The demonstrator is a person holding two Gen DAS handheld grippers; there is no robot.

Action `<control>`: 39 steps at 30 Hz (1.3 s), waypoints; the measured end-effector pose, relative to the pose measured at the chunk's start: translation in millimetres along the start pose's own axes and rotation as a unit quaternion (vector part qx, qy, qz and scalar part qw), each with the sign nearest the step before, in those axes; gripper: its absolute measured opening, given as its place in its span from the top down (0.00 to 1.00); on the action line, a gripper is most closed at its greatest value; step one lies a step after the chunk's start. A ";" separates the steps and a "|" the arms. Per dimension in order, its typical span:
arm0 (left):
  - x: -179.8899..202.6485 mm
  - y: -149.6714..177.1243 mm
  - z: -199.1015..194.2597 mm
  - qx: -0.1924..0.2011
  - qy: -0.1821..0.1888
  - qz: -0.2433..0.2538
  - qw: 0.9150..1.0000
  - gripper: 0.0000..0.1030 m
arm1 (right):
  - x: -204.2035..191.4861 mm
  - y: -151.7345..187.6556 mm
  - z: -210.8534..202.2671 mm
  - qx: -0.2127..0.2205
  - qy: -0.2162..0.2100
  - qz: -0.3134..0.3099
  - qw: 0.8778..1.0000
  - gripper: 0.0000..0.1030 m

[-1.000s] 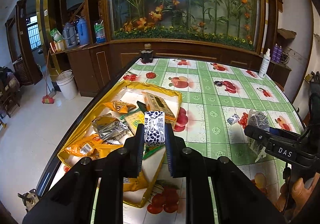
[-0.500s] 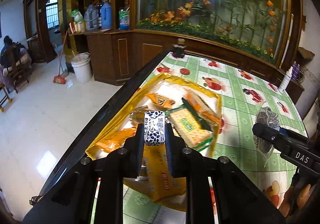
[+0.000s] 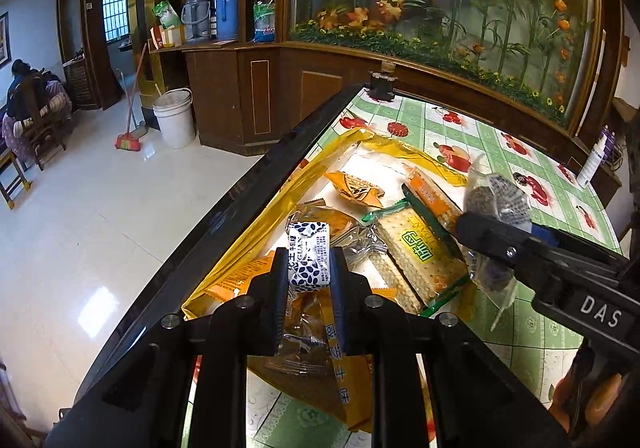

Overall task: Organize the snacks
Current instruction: 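Open the left tool to drop the candy while the right tool releases the clear bag into the tray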

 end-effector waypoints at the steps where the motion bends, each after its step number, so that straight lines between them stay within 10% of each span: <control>1: -0.5 -0.1 0.9 0.000 -0.001 0.001 1.000 0.84 | -0.8 -2.3 4.3 -0.002 -0.001 0.001 1.000 0.51; 26: 0.1 1.0 34.7 -0.036 -0.023 0.013 0.999 0.83 | -9.3 -20.1 48.2 -0.022 0.016 -0.020 0.999 0.48; 29: -0.9 1.7 33.2 -0.036 -0.028 0.010 0.999 0.74 | -10.4 -20.1 46.0 -0.018 0.016 -0.019 1.000 0.44; 32: -2.4 1.7 28.0 -0.028 -0.036 0.007 0.999 0.46 | -8.8 -20.3 39.3 -0.012 0.017 -0.014 1.000 0.43; 39: 2.1 -0.8 12.5 -0.009 -0.039 0.011 0.999 0.43 | 7.2 -18.6 7.4 0.012 0.022 0.007 1.000 0.34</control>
Point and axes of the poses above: each gripper's, at about its wrist camera, not at the fingertips, and z roughly the way its jaws point, x to its right, y to its underside, the point moved 7 cm from there along z, roughly the way its jaws point, and after that the axes turned 10 degrees about -x, right-handed, at the moved point
